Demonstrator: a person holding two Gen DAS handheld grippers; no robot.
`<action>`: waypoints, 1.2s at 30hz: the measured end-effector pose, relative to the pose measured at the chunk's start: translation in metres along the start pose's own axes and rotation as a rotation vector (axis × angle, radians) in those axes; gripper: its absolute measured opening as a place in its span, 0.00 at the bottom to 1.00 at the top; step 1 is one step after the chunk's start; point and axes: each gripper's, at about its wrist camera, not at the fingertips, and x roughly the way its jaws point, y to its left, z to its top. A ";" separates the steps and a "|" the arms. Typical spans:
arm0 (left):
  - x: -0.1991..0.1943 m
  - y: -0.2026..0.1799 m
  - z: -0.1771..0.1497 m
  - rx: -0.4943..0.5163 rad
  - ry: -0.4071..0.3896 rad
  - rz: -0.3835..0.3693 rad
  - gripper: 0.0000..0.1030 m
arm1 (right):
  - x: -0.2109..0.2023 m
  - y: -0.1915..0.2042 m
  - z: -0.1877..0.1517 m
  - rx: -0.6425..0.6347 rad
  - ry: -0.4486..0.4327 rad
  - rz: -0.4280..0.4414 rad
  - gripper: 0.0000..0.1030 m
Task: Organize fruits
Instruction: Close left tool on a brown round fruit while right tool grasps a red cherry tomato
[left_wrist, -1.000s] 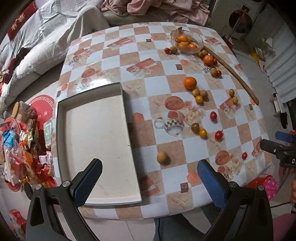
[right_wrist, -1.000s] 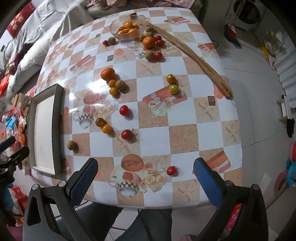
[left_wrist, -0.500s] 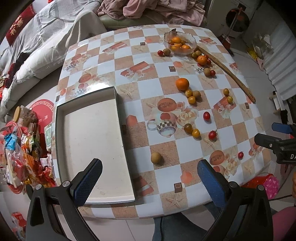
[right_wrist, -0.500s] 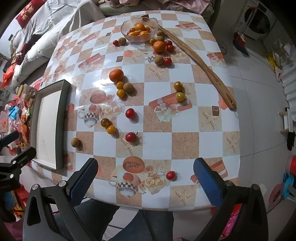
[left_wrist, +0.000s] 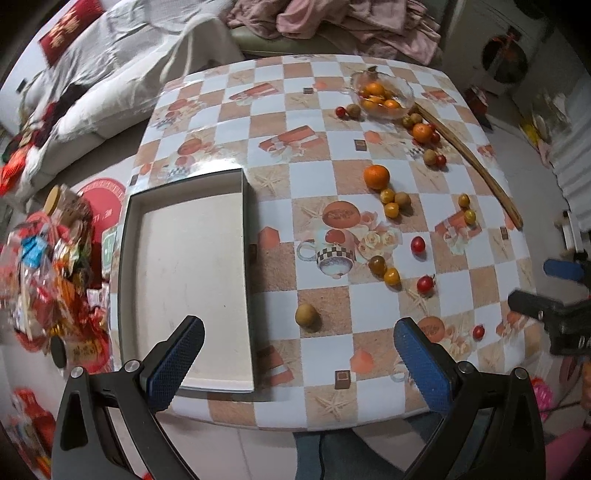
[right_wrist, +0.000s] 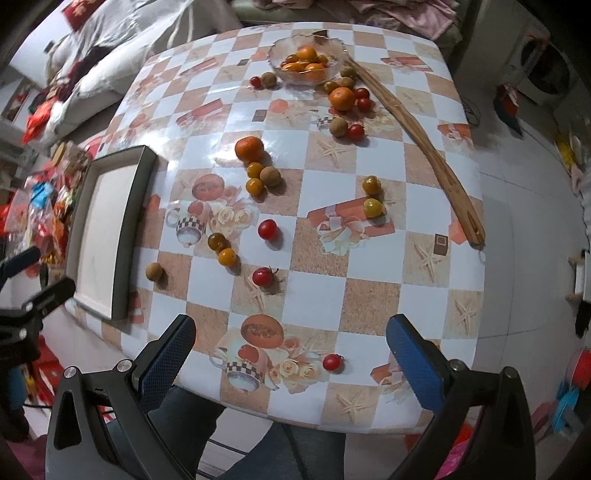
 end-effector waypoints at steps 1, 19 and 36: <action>0.003 -0.001 -0.002 -0.013 0.002 0.004 1.00 | 0.002 0.000 -0.002 -0.017 0.002 0.007 1.00; 0.126 -0.028 -0.033 0.066 0.029 0.040 1.00 | 0.100 0.010 -0.018 -0.012 -0.034 -0.018 1.00; 0.156 -0.015 -0.040 0.017 0.013 -0.020 0.82 | 0.137 0.044 -0.004 -0.089 -0.109 -0.123 0.55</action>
